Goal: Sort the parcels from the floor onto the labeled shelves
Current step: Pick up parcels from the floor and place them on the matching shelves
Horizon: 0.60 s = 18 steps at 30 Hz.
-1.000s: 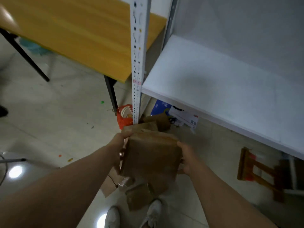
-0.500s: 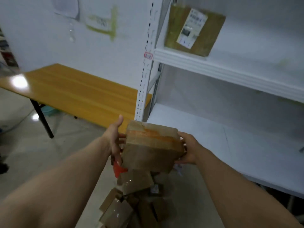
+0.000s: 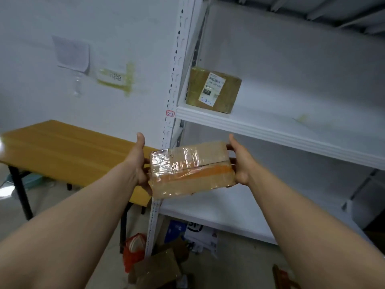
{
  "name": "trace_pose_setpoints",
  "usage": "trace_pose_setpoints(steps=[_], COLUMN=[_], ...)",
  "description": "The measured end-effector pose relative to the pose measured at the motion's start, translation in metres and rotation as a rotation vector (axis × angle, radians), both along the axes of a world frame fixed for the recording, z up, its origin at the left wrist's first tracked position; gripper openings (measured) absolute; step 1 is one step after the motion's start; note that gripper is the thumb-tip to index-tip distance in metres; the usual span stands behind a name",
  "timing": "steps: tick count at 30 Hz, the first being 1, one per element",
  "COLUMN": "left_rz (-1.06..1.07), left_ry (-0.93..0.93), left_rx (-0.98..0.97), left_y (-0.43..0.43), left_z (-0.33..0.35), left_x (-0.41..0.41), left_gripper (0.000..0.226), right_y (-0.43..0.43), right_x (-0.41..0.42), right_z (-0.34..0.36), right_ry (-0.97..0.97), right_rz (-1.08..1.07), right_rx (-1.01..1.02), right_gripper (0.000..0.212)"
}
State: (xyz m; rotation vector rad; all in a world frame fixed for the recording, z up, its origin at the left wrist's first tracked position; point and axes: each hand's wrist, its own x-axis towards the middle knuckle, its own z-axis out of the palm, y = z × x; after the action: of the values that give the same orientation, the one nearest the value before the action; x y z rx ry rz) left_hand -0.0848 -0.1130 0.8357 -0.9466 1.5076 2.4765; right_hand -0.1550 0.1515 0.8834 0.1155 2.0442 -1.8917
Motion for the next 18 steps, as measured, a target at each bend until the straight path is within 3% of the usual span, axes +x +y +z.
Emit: trace_pose_setpoints(steps=[8, 11, 15, 18], left_rz=[0.028, 0.082, 0.101, 0.104], left_ry=[0.169, 0.247, 0.366, 0.428], left_rx=[0.020, 0.032, 0.048, 0.078], left_y=[0.009, 0.012, 0.016, 0.018], left_z=[0.039, 0.057, 0.074, 0.084], left_x=[-0.006, -0.011, -0.017, -0.025], left_gripper=[0.080, 0.071, 0.087, 0.073], right_y=[0.004, 0.002, 0.006, 0.015], right_x=[0.006, 0.007, 0.007, 0.009], right_z=[0.033, 0.049, 0.067, 0.087], right_ry=[0.061, 0.096, 0.226, 0.365], right_rz=[-0.088, -0.114, -0.120, -0.045], right_rx=[-0.004, -0.037, -0.118, -0.308], right_gripper=[0.066, 0.055, 0.018, 0.029])
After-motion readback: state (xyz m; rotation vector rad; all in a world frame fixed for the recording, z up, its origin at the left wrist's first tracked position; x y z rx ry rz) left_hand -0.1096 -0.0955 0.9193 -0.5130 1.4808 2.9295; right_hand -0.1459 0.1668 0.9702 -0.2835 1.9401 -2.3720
